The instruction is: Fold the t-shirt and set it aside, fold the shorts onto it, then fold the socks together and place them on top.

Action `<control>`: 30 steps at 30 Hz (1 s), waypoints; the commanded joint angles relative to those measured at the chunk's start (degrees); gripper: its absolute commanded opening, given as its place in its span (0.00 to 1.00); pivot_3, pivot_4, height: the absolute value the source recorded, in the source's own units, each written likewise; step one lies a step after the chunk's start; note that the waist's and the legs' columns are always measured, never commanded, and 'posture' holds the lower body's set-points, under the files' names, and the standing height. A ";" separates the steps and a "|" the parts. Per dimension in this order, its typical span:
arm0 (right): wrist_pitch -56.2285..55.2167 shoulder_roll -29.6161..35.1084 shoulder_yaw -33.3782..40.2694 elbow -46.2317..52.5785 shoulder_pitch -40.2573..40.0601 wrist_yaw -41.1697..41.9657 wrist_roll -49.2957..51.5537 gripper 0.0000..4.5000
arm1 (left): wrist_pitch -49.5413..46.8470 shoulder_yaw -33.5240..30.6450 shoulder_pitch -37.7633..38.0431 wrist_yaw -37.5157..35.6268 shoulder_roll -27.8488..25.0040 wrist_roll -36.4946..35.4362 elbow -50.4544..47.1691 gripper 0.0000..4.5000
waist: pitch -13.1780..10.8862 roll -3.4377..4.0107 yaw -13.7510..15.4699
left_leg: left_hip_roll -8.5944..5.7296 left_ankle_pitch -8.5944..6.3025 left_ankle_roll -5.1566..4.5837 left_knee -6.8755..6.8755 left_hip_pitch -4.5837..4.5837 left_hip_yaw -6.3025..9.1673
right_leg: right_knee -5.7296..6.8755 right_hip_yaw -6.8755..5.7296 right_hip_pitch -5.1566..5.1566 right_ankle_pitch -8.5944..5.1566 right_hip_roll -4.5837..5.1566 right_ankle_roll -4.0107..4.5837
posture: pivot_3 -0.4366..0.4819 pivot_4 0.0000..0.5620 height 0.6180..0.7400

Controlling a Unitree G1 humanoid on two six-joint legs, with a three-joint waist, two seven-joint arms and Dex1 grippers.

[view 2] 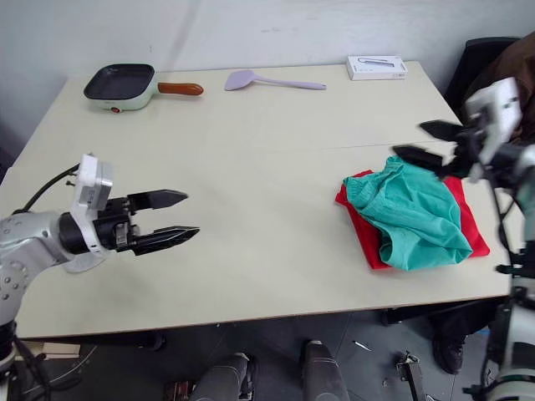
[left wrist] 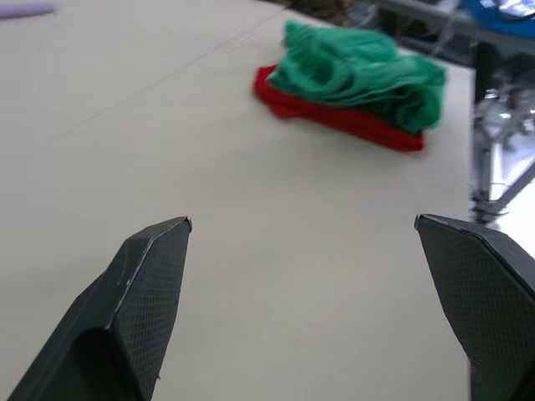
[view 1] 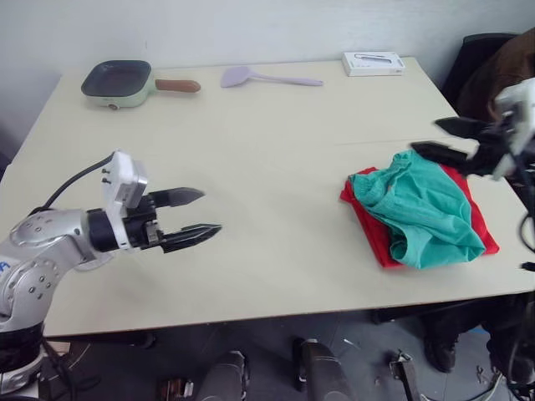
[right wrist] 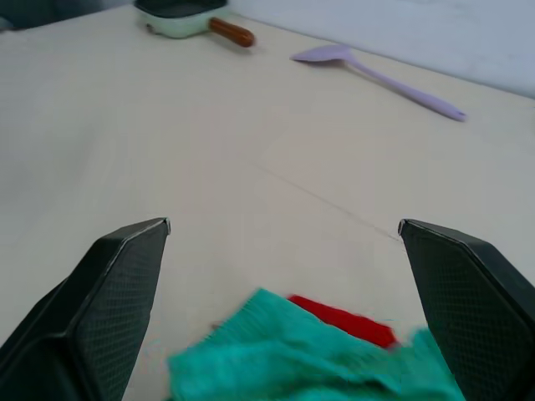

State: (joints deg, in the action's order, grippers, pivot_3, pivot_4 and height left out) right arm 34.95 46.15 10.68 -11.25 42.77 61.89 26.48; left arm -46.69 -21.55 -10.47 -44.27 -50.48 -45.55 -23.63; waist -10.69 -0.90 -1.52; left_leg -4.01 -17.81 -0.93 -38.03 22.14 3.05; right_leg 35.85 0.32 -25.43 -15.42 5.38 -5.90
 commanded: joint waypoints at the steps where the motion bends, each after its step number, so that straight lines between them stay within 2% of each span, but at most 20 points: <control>1: 3.25 -4.58 -3.16 11.24 -1.05 -1.10 4.51 0.99 | 2.87 -6.98 6.80 3.20 -1.58 6.73 1.06 1.00 | 0.00 0.03 -0.93 | -0.37 0.27 -0.07 0.17 0.06 0.71 | 0.10 -0.62 0.14 -0.01 0.52 0.02 | 0.48 0.27 1.00; 3: 6.13 -6.79 -4.39 14.24 -1.14 -1.40 6.77 0.99 | 3.33 -9.56 10.26 4.71 -1.61 9.25 2.05 1.00 | -0.09 0.21 -0.50 | -0.92 0.76 -0.02 0.29 0.20 1.94 | 0.22 -1.62 0.23 -0.10 1.10 0.17 | 0.48 0.27 1.00; 7: 7.76 -7.90 -6.64 20.31 -2.73 2.48 11.27 0.99 | 5.35 -13.04 14.21 7.04 -1.06 13.73 6.18 1.00 | -0.10 0.22 2.36 | -0.93 0.69 0.07 0.09 0.38 1.88 | -0.14 -1.38 0.13 -0.09 0.96 0.16 | 0.48 0.27 1.00; 11: 9.35 -7.39 -8.02 24.19 -3.63 4.75 14.43 0.99 | 7.72 -12.66 13.00 7.76 -0.66 16.09 11.00 1.00 | -0.10 0.21 3.25 | -0.99 0.63 -0.03 0.08 0.27 1.87 | -0.29 -1.37 0.32 -0.08 1.00 0.14 | 0.48 0.27 1.00; 18: 10.97 -7.56 -8.80 26.22 -3.28 5.14 16.88 0.99 | 9.94 -6.18 6.38 6.17 -0.51 19.54 23.86 1.00 | -0.09 0.20 2.77 | -0.95 0.59 -0.02 0.10 0.21 1.71 | -0.21 -1.31 0.26 -0.05 0.98 0.07 | 0.48 0.27 1.00; 25: 9.58 -6.97 -9.74 27.47 -3.96 4.90 16.20 0.99 | 6.24 -2.66 2.97 8.24 -1.20 22.42 34.41 1.00 | -0.07 0.17 1.59 | -0.76 0.57 0.01 0.14 0.20 1.30 | 0.05 -1.00 0.02 -0.05 0.84 0.07 | 0.48 0.27 1.00; 28: 8.99 -7.07 -9.33 27.03 -3.65 3.72 15.73 1.00 | 5.00 -3.07 1.88 8.37 -1.18 22.34 36.97 0.88 | -0.07 0.17 1.34 | -0.75 0.56 0.01 0.15 0.09 1.12 | 0.04 -0.87 0.01 -0.05 0.82 0.07 | 0.48 0.27 1.00; 30: 8.61 -6.95 -9.36 27.01 -3.93 3.19 15.38 1.00 | 4.57 -3.27 1.99 8.47 -1.24 22.49 37.88 0.74 | -0.07 0.17 1.29 | -0.74 0.56 0.01 0.15 0.02 1.03 | 0.07 -0.79 0.01 -0.05 0.81 0.07 | 0.48 0.27 1.00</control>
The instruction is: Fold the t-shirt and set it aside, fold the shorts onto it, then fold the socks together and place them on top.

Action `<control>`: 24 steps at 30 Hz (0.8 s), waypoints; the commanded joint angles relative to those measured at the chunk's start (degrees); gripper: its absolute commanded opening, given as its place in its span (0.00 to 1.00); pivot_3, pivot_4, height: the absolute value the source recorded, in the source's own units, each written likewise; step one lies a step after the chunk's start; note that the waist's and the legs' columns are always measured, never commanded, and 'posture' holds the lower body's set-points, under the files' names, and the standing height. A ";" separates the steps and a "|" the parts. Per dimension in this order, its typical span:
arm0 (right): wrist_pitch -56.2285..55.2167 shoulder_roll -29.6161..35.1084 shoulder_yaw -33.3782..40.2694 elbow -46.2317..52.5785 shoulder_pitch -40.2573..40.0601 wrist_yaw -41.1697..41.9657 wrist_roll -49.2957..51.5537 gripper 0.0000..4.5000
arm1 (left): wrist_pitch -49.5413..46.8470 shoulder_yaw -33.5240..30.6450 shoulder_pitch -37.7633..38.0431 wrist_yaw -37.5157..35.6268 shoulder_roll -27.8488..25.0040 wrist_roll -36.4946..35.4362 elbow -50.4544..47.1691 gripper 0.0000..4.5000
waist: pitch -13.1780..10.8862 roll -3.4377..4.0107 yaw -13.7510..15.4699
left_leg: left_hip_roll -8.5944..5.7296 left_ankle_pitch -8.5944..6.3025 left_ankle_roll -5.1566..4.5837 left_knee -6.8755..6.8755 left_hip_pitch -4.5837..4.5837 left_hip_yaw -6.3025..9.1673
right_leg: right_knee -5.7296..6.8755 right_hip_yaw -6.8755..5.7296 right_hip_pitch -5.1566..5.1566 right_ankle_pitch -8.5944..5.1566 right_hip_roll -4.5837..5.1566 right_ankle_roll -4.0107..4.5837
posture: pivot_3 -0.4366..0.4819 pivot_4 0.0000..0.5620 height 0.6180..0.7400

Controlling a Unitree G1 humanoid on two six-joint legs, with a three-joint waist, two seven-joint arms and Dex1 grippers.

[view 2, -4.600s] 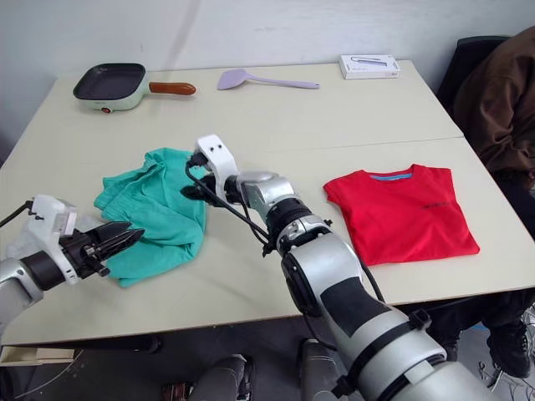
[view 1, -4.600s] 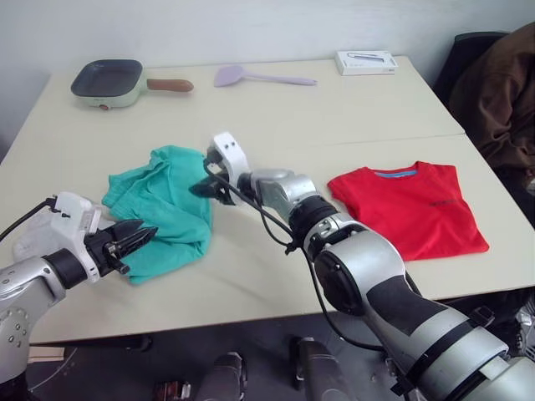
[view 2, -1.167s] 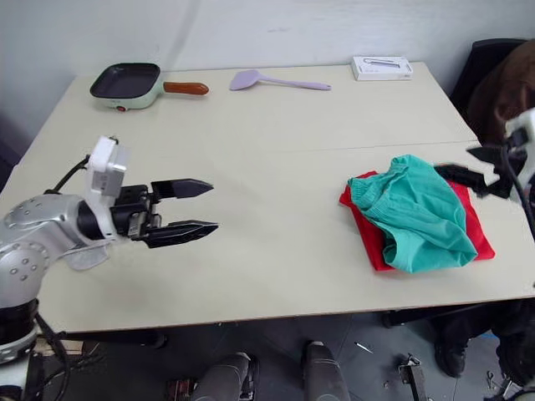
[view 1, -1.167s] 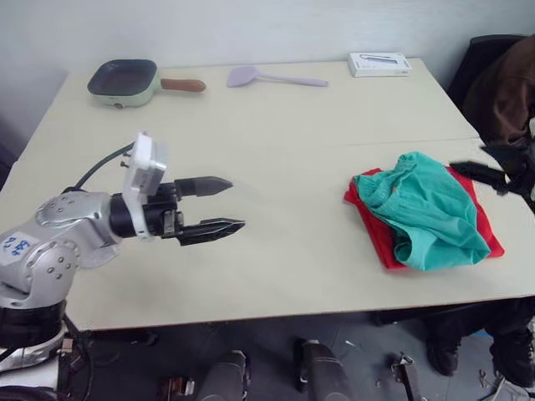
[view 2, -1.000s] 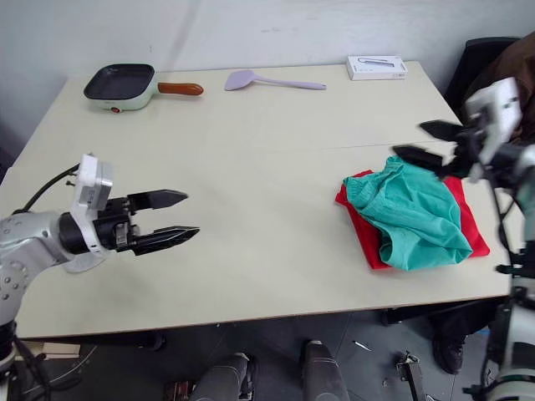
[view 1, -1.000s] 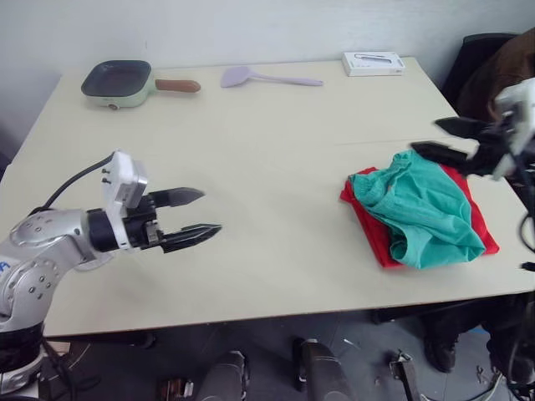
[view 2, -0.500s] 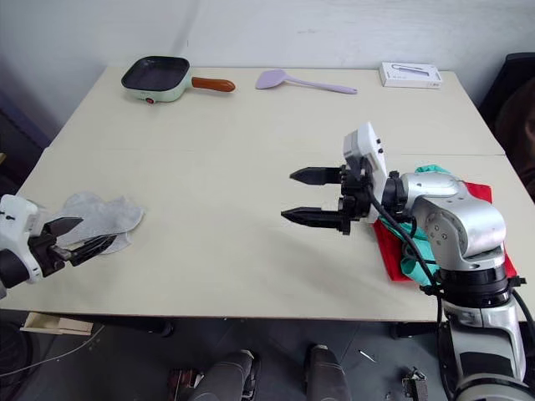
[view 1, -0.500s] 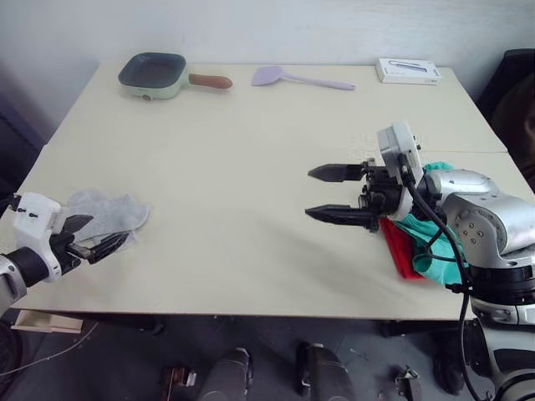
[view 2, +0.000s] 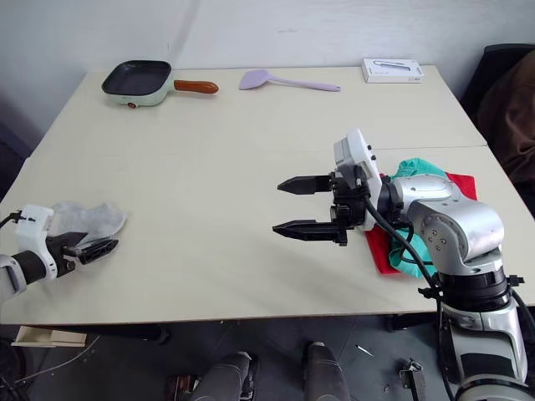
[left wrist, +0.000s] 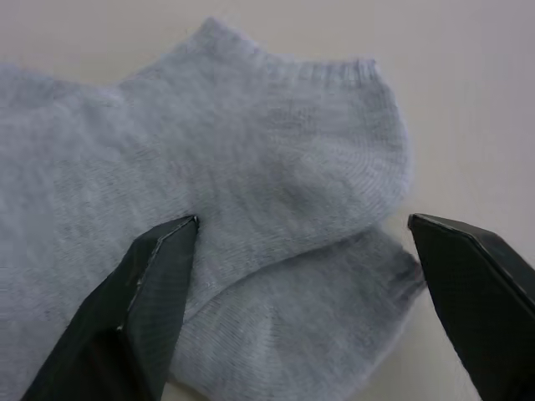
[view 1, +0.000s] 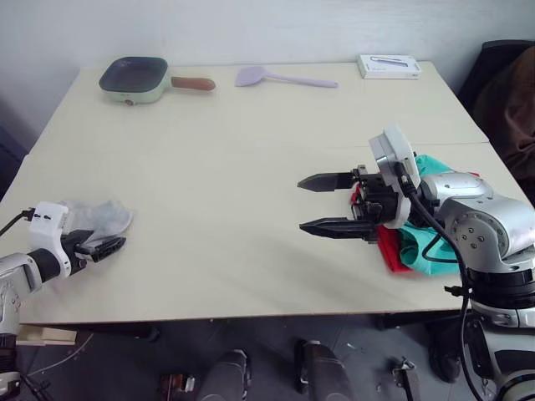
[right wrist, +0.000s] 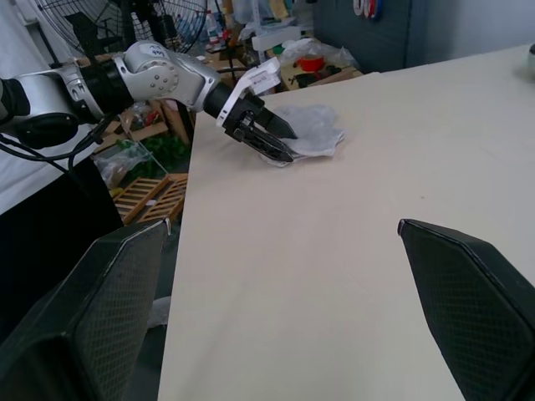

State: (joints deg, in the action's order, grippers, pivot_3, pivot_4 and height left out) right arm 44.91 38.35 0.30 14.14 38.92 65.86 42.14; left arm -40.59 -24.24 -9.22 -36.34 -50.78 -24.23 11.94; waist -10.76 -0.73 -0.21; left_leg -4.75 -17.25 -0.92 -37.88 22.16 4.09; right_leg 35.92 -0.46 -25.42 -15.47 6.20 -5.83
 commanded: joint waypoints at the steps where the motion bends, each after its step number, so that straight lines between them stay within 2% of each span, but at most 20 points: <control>1: -1.50 0.93 0.98 1.78 -0.33 -0.85 -0.41 1.00 | -1.81 -0.84 0.97 0.79 -0.87 1.21 2.56 0.67 | 0.00 0.00 -0.02 | 0.01 0.00 0.00 0.00 0.00 -0.01 | -0.01 0.06 -0.01 0.00 -0.01 0.00 | 0.48 0.27 1.00; 6: -1.73 1.42 1.07 2.39 -1.32 -1.02 -0.42 1.00 | -6.31 -4.43 2.65 2.74 1.32 -1.55 0.42 0.31 | 0.00 0.00 -0.05 | 0.07 -0.04 0.01 0.01 0.00 -0.04 | 0.01 0.11 -0.03 0.00 -0.07 0.00 | 0.48 0.27 1.00; 7: -2.02 1.57 0.97 2.32 -1.52 -0.91 -0.61 1.00 | -7.61 -5.25 2.91 3.18 2.23 -2.56 -1.02 0.22 | 0.00 0.00 -0.04 | 0.07 -0.04 0.01 0.02 0.00 -0.09 | 0.01 0.15 -0.05 0.00 -0.07 0.00 | 0.48 0.27 1.00; 10: -4.05 2.32 0.23 1.85 -2.39 -0.17 -2.30 1.00 | -13.48 -8.17 2.56 6.12 6.80 -7.19 -7.55 0.02 | 0.01 -0.01 0.14 | 0.08 -0.04 0.01 0.01 0.00 -0.10 | 0.00 0.17 -0.05 0.00 -0.07 0.00 | 0.48 0.27 1.00; 14: -6.83 2.85 -0.88 1.88 -4.96 0.10 -5.01 1.00 | -26.48 -6.84 2.60 10.54 13.75 -15.81 -25.04 0.01 | 0.10 -0.16 1.06 | 0.05 -0.09 -0.07 -0.08 0.02 -0.06 | 0.01 0.15 0.00 0.01 -0.04 -0.02 | 0.48 0.27 1.00; 17: -7.55 2.97 -1.45 2.76 -6.71 0.07 -5.88 1.00 | -35.79 -1.60 -1.50 16.15 19.65 -19.87 -36.17 0.01 | 0.12 -0.21 1.83 | 0.00 -0.12 -0.13 -0.21 0.07 -0.07 | -0.01 0.19 0.04 0.08 -0.03 -0.14 | 0.48 0.27 1.00; 20: -7.76 3.04 -1.73 3.00 -7.65 -0.05 -6.13 1.00 | -42.44 3.52 -7.36 22.01 26.65 -20.04 -41.20 0.01 | 0.15 -0.25 1.72 | -0.04 -0.11 -0.14 -0.31 0.13 -0.07 | -0.02 0.20 0.05 0.13 -0.05 -0.22 | 0.48 0.27 1.00; 24: -9.55 3.56 -2.90 2.76 -9.20 -0.08 -8.50 1.00 | -46.46 8.87 -15.36 27.40 35.53 -17.42 -40.05 0.01 | 0.17 -0.29 1.50 | 0.04 -0.11 -0.09 -0.29 0.13 -0.15 | -0.02 0.20 0.05 0.13 -0.27 -0.23 | 0.48 0.27 1.00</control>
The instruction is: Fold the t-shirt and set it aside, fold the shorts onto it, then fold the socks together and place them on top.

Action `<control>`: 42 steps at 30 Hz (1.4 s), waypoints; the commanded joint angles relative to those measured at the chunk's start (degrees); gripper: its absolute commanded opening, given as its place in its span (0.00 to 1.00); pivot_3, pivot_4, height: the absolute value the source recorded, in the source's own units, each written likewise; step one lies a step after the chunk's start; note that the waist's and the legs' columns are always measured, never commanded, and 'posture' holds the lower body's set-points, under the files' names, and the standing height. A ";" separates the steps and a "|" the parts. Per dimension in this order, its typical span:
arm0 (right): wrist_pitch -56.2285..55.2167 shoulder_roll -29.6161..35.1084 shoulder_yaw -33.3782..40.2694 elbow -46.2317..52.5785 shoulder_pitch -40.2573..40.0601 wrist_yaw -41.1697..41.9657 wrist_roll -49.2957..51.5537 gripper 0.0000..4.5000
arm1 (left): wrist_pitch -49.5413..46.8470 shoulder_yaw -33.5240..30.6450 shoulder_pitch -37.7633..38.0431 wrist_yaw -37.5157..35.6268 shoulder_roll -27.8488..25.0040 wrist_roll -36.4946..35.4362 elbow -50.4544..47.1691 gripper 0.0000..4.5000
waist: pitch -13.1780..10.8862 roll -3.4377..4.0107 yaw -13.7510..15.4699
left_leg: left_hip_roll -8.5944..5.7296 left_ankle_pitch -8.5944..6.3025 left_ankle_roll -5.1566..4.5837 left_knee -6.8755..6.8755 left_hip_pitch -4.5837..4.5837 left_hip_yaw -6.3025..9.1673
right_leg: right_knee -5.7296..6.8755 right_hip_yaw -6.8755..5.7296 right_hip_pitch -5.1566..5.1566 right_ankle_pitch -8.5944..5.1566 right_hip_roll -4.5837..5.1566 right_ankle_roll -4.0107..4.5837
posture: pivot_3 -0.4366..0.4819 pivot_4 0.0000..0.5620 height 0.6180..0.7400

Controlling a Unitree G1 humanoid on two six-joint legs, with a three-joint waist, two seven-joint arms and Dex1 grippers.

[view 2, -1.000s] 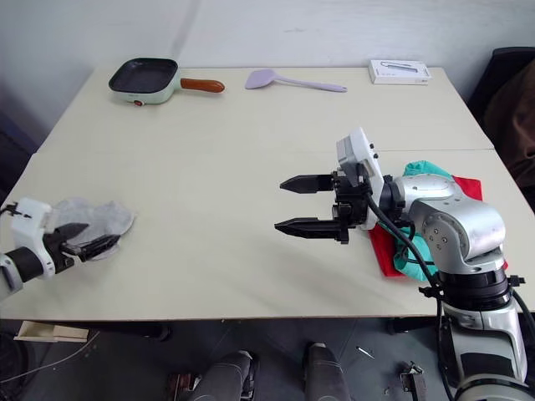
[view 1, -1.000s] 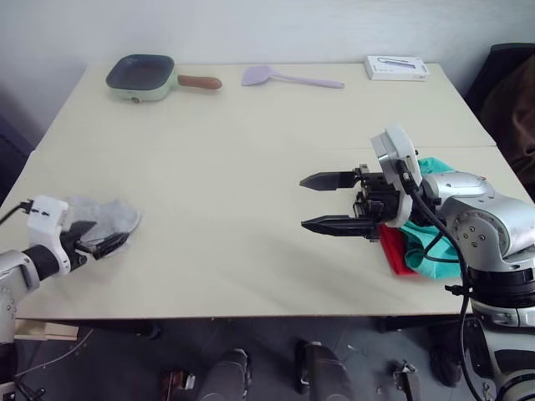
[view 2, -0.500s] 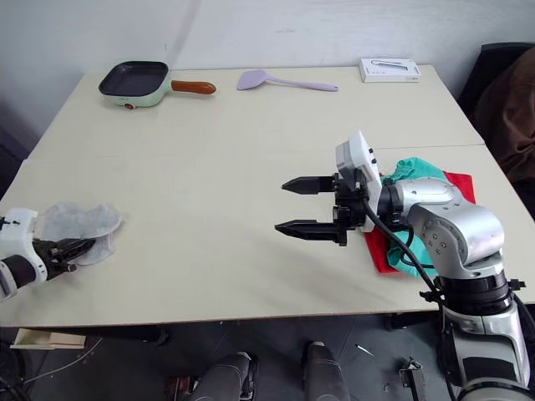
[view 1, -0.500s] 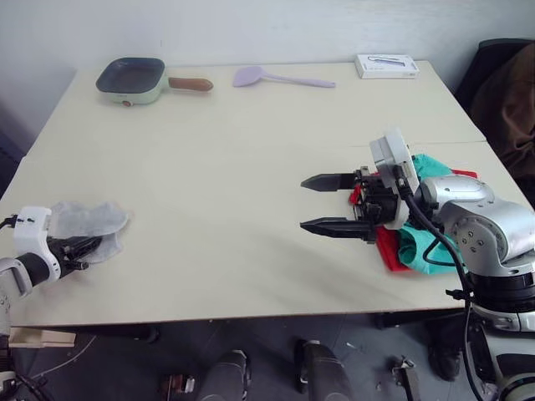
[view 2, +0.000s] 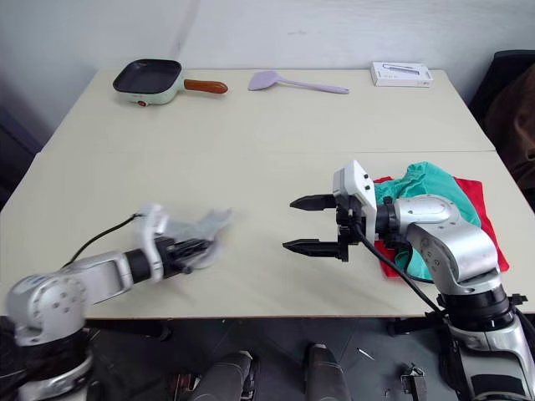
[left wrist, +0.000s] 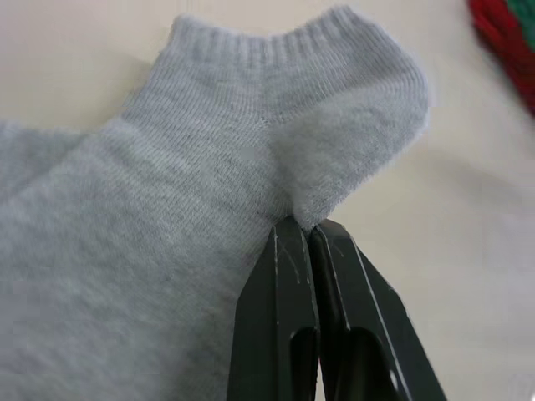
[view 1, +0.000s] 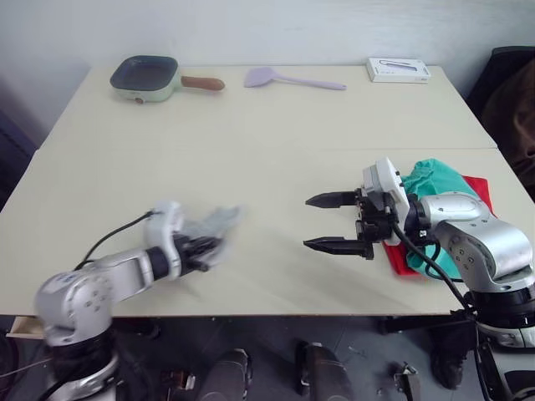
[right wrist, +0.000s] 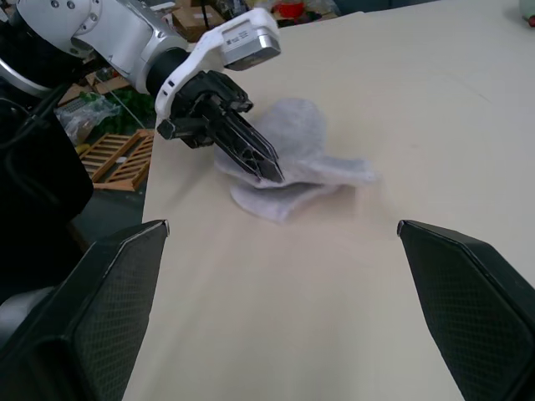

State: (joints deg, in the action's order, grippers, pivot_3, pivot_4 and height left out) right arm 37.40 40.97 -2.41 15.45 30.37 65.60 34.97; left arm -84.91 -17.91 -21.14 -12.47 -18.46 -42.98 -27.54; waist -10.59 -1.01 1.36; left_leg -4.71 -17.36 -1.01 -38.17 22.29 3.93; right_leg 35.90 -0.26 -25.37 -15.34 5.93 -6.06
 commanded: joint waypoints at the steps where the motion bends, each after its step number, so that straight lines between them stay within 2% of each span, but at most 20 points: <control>1: -2.45 0.96 -0.34 1.26 -0.92 0.08 -1.90 1.00 | -2.07 4.06 -4.86 4.01 4.34 2.07 0.47 0.01 | 0.00 -0.01 -0.11 | 0.09 -0.02 0.05 0.00 0.00 -0.08 | 0.03 0.00 0.00 0.00 -0.11 0.00 | 0.48 0.27 1.00; 4: -2.75 0.62 -0.46 0.76 -1.09 -0.71 -2.69 1.00 | -0.89 8.56 -7.48 4.32 5.63 4.06 3.54 0.01 | 0.01 -0.01 -0.45 | 0.34 -0.08 0.18 0.00 -0.07 -0.29 | 0.01 0.02 -0.02 0.00 -0.35 0.00 | 0.48 0.27 1.00; 8: -3.16 0.30 -0.39 0.45 -1.33 -2.01 -3.73 1.00 | 1.25 11.21 -10.39 5.30 8.41 6.45 7.24 0.01 | 0.00 -0.01 -0.25 | 0.37 -0.08 0.20 -0.02 -0.10 -0.33 | -0.05 0.06 -0.03 0.00 -0.39 0.01 | 0.48 0.27 1.00; 10: -3.15 0.26 -0.12 0.53 -1.53 -2.65 -3.77 1.00 | 1.35 12.01 -10.82 4.89 7.49 7.10 7.11 0.01 | 0.00 -0.01 -0.09 | 0.36 -0.08 0.19 -0.03 -0.09 -0.35 | -0.07 0.09 -0.03 0.00 -0.39 0.01 | 0.48 0.27 1.00; 13: -2.83 0.40 0.48 0.84 -2.06 -3.40 -3.17 1.00 | 0.36 10.25 -10.80 3.82 4.22 7.13 5.43 0.14 | 0.01 -0.01 -0.19 | 0.38 -0.09 0.20 0.00 -0.10 -0.34 | -0.07 0.34 -0.06 0.00 -0.41 0.01 | 0.48 0.27 1.00; 17: -3.44 0.10 0.38 0.32 -2.34 -4.00 -3.45 1.00 | -3.10 6.02 -10.48 2.20 0.56 5.62 2.65 0.40 | 0.00 -0.01 -0.19 | 0.40 -0.09 0.21 0.00 -0.10 -0.35 | -0.12 0.40 -0.07 0.00 -0.42 0.01 | 0.48 0.27 1.00; 22: -3.44 -0.83 -0.12 -0.18 -1.51 -4.82 -3.41 1.00 | -6.46 4.40 -10.19 1.02 -2.93 5.78 -1.70 0.72 | 0.00 -0.01 -0.04 | 0.38 -0.09 0.20 0.00 -0.09 -0.35 | -0.19 0.42 -0.07 0.00 -0.41 0.01 | 0.48 0.27 1.00; 26: -3.68 -1.20 -0.54 -0.82 -0.83 -4.39 -3.61 1.00 | -6.03 5.66 -8.93 -1.45 -9.45 6.27 -4.29 0.96 | 0.00 -0.01 -0.06 | 0.38 -0.10 0.20 0.01 -0.09 -0.35 | -0.21 0.42 -0.07 0.00 -0.41 0.02 | 0.48 0.27 1.00; 27: -3.76 -1.21 -0.64 -0.97 -0.73 -4.30 -3.68 1.00 | -5.55 5.96 -8.50 -1.90 -10.53 6.46 -4.39 1.00 | 0.00 -0.01 -0.16 | 0.38 -0.10 0.20 0.01 -0.10 -0.35 | -0.22 0.43 -0.07 0.00 -0.41 0.02 | 0.48 0.27 1.00; 29: -3.86 -1.25 -1.07 -1.20 -0.41 -4.04 -3.83 1.00 | -3.67 5.59 -6.87 -3.68 -14.02 6.83 -3.33 1.00 | 0.00 -0.01 -0.26 | 0.39 -0.10 0.21 0.04 -0.11 -0.35 | -0.24 0.44 -0.07 -0.01 -0.42 0.02 | 0.48 0.27 1.00; 33: -3.87 -1.43 -2.09 -1.38 0.16 -3.69 -4.19 1.00 | -1.11 0.77 -3.24 -8.61 -18.86 5.48 0.20 1.00 | 0.00 -0.01 -0.60 | 0.42 -0.10 0.22 0.06 -0.11 -0.35 | -0.24 0.45 -0.10 -0.02 -0.42 0.04 | 0.48 0.27 1.00; 37: -4.22 -1.51 -2.73 -1.61 0.41 -3.05 -4.92 1.00 | -0.60 -2.59 -2.06 -12.19 -18.42 2.95 2.07 1.00 | 0.00 -0.01 -0.39 | 0.42 -0.10 0.21 0.04 -0.11 -0.35 | -0.26 0.44 -0.09 -0.02 -0.40 0.05 | 0.48 0.27 1.00; 42: -4.37 -1.27 -3.17 -1.59 0.49 -2.70 -4.90 1.00 | 0.96 -0.78 -2.54 -13.77 -16.05 1.62 2.90 1.00 | 0.00 -0.01 -0.02 | 0.41 -0.12 0.19 0.04 -0.10 -0.35 | -0.27 0.43 -0.08 -0.02 -0.38 0.05 | 0.48 0.27 1.00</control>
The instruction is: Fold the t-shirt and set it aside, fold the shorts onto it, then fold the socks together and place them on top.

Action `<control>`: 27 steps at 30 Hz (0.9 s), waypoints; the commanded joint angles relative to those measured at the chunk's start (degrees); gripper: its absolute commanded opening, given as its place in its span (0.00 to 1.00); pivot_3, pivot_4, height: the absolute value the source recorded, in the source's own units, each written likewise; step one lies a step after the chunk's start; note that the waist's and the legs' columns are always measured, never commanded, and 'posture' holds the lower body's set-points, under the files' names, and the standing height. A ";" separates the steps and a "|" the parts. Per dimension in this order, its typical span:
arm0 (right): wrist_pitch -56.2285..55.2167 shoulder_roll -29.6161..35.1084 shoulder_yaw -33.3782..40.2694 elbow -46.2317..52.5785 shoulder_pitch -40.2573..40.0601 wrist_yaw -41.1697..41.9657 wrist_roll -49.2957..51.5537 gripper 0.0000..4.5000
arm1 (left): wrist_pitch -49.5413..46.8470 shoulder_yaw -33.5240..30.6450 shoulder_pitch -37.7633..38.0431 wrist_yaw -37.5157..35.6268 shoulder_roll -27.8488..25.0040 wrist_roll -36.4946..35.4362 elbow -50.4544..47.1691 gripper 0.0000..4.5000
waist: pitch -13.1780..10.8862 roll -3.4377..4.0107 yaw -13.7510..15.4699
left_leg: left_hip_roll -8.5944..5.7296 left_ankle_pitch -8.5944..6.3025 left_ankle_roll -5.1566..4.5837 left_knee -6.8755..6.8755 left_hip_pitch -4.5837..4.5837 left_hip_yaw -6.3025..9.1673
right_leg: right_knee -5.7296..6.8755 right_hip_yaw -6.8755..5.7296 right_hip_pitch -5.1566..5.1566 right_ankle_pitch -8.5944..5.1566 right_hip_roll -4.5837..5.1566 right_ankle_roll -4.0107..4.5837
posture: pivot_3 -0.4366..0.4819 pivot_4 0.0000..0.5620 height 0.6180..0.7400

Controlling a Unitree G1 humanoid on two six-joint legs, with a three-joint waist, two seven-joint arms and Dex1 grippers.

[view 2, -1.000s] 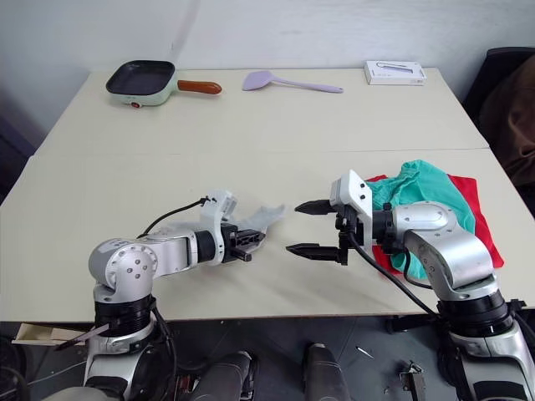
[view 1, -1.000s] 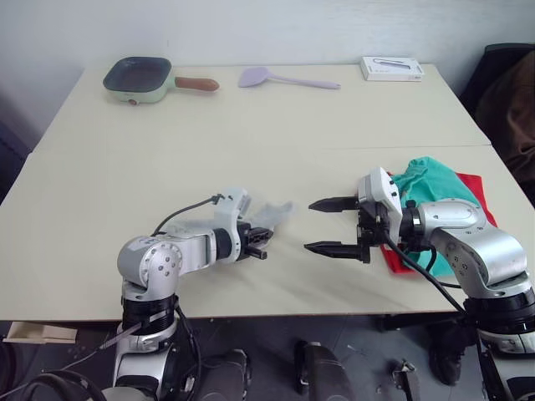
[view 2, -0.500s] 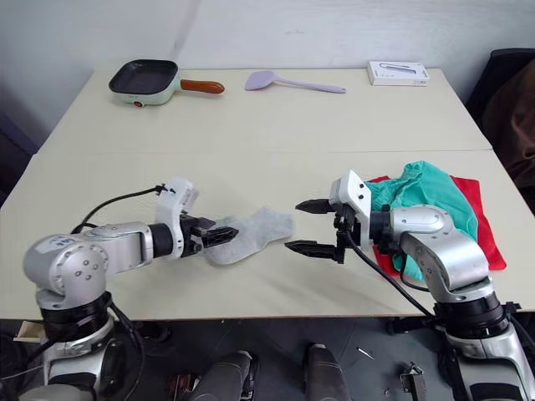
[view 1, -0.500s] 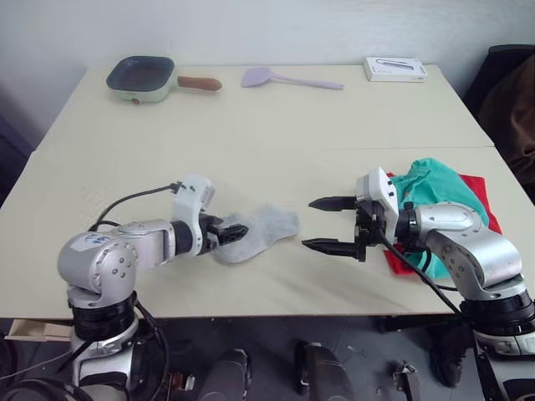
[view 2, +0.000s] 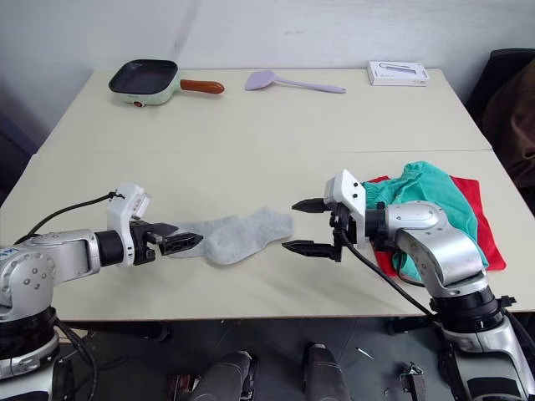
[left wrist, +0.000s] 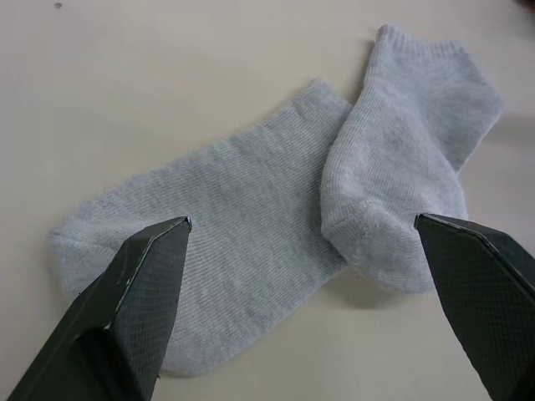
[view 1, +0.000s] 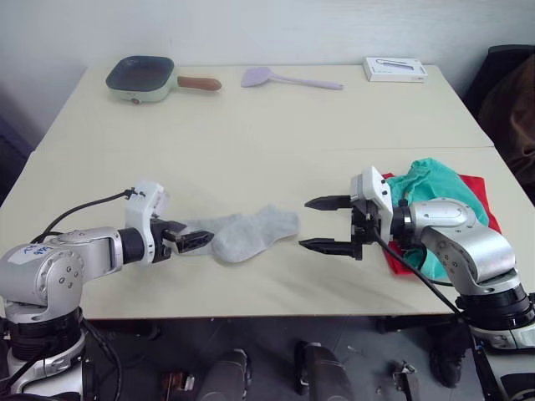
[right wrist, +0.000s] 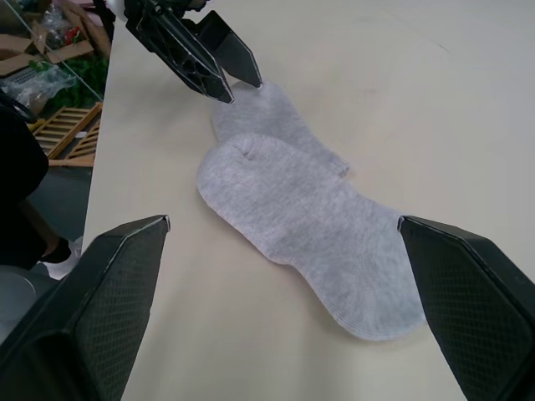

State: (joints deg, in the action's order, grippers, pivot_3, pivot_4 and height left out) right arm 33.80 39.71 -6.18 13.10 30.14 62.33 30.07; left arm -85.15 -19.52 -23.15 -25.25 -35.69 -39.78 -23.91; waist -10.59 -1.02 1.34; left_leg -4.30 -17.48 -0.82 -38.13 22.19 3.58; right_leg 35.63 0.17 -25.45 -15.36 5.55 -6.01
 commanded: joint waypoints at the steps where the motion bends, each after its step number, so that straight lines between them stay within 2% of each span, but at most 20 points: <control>1: -0.82 0.05 0.52 0.90 0.67 0.65 0.00 1.00 | 1.22 1.93 -0.69 -0.89 1.59 -1.48 -0.58 1.00 | 0.00 0.00 0.00 | 0.00 0.00 0.00 0.00 0.00 0.00 | 0.00 0.00 0.00 0.00 0.00 0.00 | 0.48 0.27 1.00; 7: -1.13 -0.69 0.04 1.13 0.76 0.08 -0.99 1.00 | 6.51 10.41 -1.91 0.44 3.33 2.74 4.04 1.00 | 0.00 0.00 -0.16 | 0.00 0.00 0.00 0.00 -0.01 0.00 | 0.02 0.00 0.00 0.00 -0.01 0.00 | 0.48 0.27 1.00; 11: -1.03 -0.73 0.36 1.55 0.31 -0.35 -1.30 1.00 | 8.03 13.08 -3.14 -0.19 3.85 3.32 5.65 0.82 | 0.00 0.00 -0.23 | 0.02 0.00 0.01 0.00 -0.01 -0.01 | 0.03 0.00 -0.01 0.00 -0.02 0.00 | 0.48 0.27 1.00; 15: -1.05 -0.51 0.67 1.83 -0.54 -0.60 -1.45 1.00 | 7.86 13.02 -3.54 -0.37 3.18 2.87 4.89 0.54 | 0.00 0.00 -0.17 | 0.01 0.00 0.00 0.00 -0.01 -0.01 | 0.02 0.01 -0.01 0.00 -0.02 0.00 | 0.48 0.27 1.00; 23: -1.63 -1.11 0.24 1.30 -0.98 -0.70 -2.23 1.00 | 3.70 8.58 -4.60 -1.41 1.57 -0.92 0.97 0.00 | 0.00 0.00 -0.18 | 0.01 0.00 0.01 0.00 -0.01 0.00 | 0.02 0.01 -0.01 0.00 -0.02 0.00 | 0.48 0.27 1.00; 27: -2.33 -1.97 -0.75 0.24 -0.24 -0.05 -3.09 1.00 | 0.05 4.50 -5.65 -2.43 0.17 -3.83 -0.02 0.00 | 0.00 0.00 -0.26 | 0.01 0.00 0.01 0.00 -0.01 0.00 | 0.03 0.01 -0.01 0.00 -0.02 0.00 | 0.48 0.27 1.00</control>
State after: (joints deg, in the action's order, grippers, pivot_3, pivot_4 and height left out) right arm 32.69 38.04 -6.69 12.94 28.94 61.78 26.94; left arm -83.72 -11.95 -27.73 -26.50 -34.31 -41.47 -21.93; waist -10.59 -1.02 1.08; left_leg -4.29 -17.48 -0.81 -38.13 22.18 3.58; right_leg 35.65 0.18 -25.46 -15.36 5.52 -6.01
